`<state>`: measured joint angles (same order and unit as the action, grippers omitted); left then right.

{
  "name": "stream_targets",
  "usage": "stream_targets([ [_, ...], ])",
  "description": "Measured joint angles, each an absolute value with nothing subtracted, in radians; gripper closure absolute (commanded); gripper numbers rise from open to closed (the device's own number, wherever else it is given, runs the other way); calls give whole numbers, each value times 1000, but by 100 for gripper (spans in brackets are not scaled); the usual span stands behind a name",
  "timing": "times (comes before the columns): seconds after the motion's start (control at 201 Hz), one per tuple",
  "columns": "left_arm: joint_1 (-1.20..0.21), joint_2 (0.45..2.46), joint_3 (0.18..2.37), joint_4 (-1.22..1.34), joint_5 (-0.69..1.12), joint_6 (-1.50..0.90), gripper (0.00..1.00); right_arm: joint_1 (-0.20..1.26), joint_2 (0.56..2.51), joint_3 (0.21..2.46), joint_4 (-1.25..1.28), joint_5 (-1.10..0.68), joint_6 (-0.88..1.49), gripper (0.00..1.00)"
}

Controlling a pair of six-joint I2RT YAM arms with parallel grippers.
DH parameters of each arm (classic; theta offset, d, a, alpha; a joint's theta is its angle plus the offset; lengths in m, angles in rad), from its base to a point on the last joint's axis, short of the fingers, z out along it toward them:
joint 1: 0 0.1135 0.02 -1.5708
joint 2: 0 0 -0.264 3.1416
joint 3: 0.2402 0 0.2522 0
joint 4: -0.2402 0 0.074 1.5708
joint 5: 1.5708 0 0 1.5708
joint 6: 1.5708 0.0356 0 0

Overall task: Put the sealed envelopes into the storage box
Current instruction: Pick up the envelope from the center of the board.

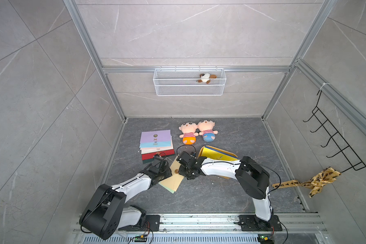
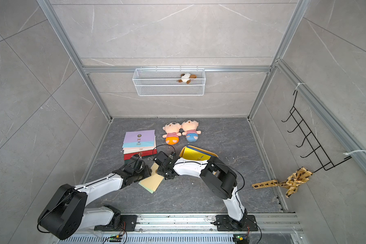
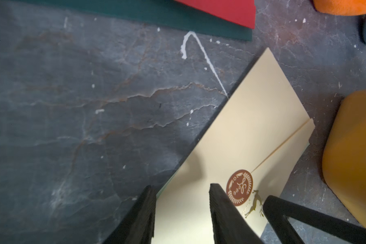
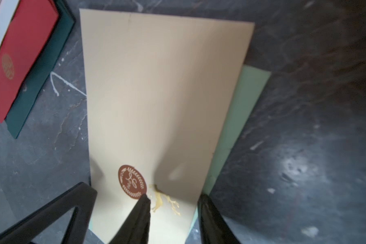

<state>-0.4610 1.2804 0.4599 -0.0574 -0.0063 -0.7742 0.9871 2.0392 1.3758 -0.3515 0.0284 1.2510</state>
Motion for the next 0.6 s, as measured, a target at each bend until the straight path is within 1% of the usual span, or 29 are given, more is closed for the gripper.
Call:
stream_targets([
  [0.179, -461, 1229, 432, -89, -6, -797, 53, 987, 2064, 1415, -351, -12, 1227, 60],
  [0.408, -460, 1225, 431, -94, -14, -811, 53, 986, 2065, 1431, -350, -37, 1216, 60],
  [0.597, -460, 1225, 430, -93, -14, -812, 53, 993, 2033, 1402, -241, -111, 1244, 61],
])
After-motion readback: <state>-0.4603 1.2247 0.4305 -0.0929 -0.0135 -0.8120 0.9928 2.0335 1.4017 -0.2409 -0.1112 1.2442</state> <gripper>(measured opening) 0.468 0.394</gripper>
